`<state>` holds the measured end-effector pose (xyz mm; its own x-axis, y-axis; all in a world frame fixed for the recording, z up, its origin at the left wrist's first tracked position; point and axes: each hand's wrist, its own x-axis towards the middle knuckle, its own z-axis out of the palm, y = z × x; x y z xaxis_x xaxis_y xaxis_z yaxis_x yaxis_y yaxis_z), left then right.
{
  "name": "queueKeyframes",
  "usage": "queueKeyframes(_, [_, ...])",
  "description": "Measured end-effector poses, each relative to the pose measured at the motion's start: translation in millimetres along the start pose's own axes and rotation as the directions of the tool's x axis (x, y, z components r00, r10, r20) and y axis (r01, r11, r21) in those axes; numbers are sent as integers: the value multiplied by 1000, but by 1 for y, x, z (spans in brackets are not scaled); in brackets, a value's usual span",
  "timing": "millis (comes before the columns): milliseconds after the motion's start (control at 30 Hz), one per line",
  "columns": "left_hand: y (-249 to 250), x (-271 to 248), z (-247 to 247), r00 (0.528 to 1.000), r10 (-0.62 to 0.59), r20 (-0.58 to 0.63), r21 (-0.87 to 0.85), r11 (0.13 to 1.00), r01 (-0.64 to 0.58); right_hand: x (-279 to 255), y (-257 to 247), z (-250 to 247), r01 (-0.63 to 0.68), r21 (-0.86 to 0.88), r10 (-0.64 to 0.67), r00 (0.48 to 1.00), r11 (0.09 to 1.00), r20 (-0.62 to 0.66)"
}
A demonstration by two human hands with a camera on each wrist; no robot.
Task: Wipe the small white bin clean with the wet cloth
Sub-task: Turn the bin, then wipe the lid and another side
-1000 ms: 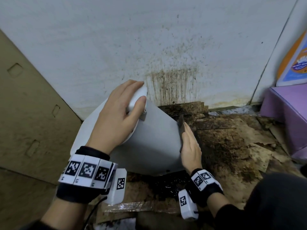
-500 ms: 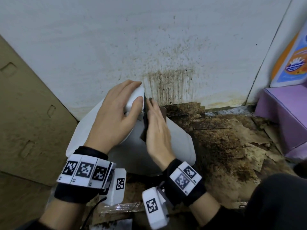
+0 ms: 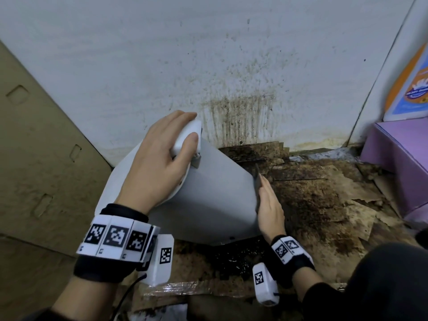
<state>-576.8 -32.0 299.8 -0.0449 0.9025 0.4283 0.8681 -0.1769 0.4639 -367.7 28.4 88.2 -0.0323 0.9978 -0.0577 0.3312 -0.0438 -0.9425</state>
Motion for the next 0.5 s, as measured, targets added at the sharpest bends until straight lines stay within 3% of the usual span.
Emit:
queueKeyframes(67, [2, 0, 3, 1000, 11, 11, -1, 1000, -11, 2, 6, -5, -128, 48, 129, 992, 991, -4])
queueKeyframes(133, [3, 0, 5, 1000, 13, 3, 4, 1000, -13, 1, -5, -2, -161, 58, 162, 987, 985, -21])
queueKeyframes(300, [8, 5, 11, 999, 45, 6, 33, 998, -45, -15, -86, 19, 88, 111, -97, 992, 990, 83])
queueKeyframes(400, [11, 7, 14, 998, 55, 17, 38, 998, -56, -25, -133, 24, 218, 226, -254, 957, 949, 143])
queueKeyframes(500, [8, 5, 12, 999, 53, 1, 52, 997, -53, -26, -144, 25, 269, 321, -345, 916, 908, 207])
